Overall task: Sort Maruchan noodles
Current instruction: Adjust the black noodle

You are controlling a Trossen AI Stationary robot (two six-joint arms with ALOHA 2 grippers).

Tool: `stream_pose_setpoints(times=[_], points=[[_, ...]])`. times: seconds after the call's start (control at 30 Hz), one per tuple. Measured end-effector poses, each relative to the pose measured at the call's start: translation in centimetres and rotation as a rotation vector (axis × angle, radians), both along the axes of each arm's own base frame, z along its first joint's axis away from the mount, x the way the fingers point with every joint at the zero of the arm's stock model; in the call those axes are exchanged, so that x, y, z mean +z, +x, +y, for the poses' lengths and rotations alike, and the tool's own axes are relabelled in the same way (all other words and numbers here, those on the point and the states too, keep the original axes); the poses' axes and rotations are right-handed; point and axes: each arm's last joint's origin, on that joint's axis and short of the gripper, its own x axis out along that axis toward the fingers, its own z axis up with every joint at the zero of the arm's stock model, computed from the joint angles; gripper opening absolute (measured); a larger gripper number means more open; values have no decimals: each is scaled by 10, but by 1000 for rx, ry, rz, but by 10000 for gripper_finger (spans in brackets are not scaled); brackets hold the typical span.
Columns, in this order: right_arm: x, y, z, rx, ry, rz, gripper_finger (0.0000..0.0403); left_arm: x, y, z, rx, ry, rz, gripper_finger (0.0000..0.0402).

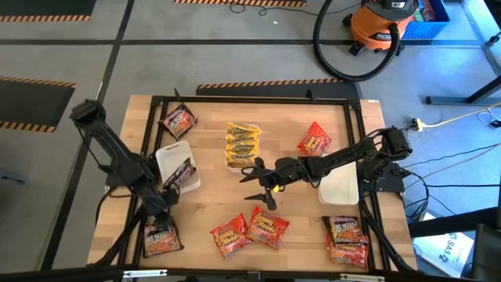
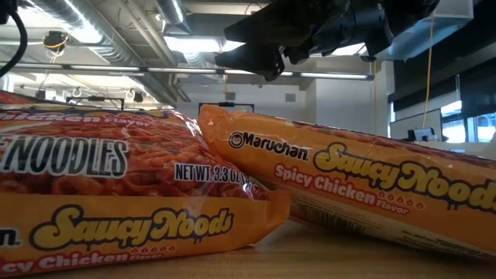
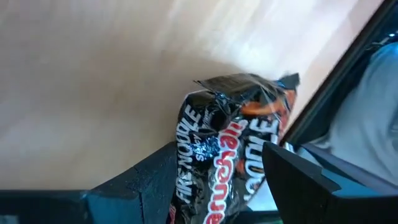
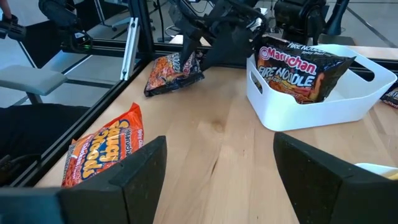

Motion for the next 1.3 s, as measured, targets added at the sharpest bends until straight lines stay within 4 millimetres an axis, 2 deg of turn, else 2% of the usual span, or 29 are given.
stream_pose_setpoints(times=[0.27,0.37,0.5,0.67,0.8,0.93,1.07,1.17,1.3], points=[[0,0,0,0,0,0,271,17,-3,5,72,-84,-63,226],[0,0,0,0,0,0,271,31,-3,7,95,-82,-101,226],[0,0,0,0,0,0,271,56,-3,9,100,-19,-128,226],[0,0,0,0,0,-1,271,98,-2,13,129,80,-219,226],[0,0,0,0,0,-1,271,131,-2,21,186,220,-346,226],[0,0,0,0,0,-1,271,152,0,33,255,402,-500,226],[0,0,0,0,0,-1,271,156,6,41,262,578,-613,226],[0,0,0,0,0,-1,271,155,10,50,292,643,-592,233],[0,0,0,0,0,-1,271,151,14,63,298,695,-516,265]])
